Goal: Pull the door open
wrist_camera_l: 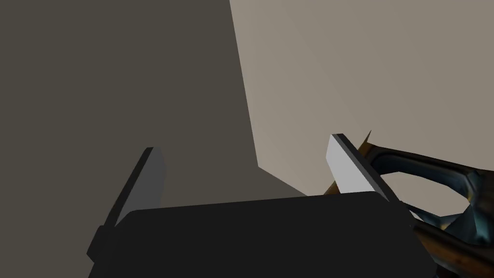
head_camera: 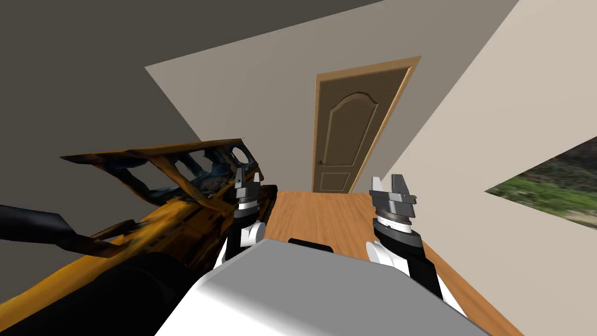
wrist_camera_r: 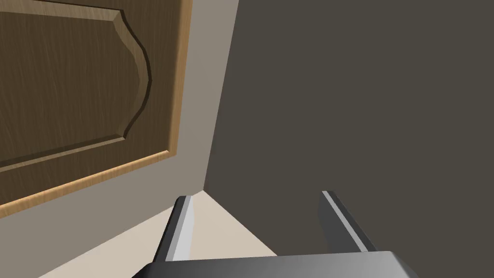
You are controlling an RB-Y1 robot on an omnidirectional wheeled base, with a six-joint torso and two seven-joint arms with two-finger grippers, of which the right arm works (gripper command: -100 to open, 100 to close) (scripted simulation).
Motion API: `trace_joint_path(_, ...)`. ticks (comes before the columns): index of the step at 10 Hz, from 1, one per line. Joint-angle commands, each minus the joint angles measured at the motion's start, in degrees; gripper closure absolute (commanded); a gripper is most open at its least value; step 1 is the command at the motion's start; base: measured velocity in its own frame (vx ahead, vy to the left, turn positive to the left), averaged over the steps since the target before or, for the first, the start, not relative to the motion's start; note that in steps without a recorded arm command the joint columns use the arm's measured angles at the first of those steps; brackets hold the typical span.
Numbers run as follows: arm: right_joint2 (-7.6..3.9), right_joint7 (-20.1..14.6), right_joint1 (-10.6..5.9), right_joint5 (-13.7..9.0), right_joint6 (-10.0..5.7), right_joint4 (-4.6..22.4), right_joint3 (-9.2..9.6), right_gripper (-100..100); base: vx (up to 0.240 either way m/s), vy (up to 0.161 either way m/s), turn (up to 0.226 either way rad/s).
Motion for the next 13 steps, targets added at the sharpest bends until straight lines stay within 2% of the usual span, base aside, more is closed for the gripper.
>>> trace_joint_path(1,-0.44,-0.2,-0.74,-0.2,-0.04,2.0,-0.1,-100,0.031,0.039,0.047)
trace_joint_path(4,-1.05,-0.6,-1.84,-0.6,-0.09,4.9,-0.24,-100,0.154,-0.005,0.03)
trace_joint_path(5,-1.43,-0.8,-2.57,-0.8,-0.13,6.9,-0.34,-100,0.154,-0.007,0.046)
trace_joint_path(13,-3.23,-1.9,-6.33,-2.1,-0.32,16.9,-0.84,-100,0.101,0.004,0.037)
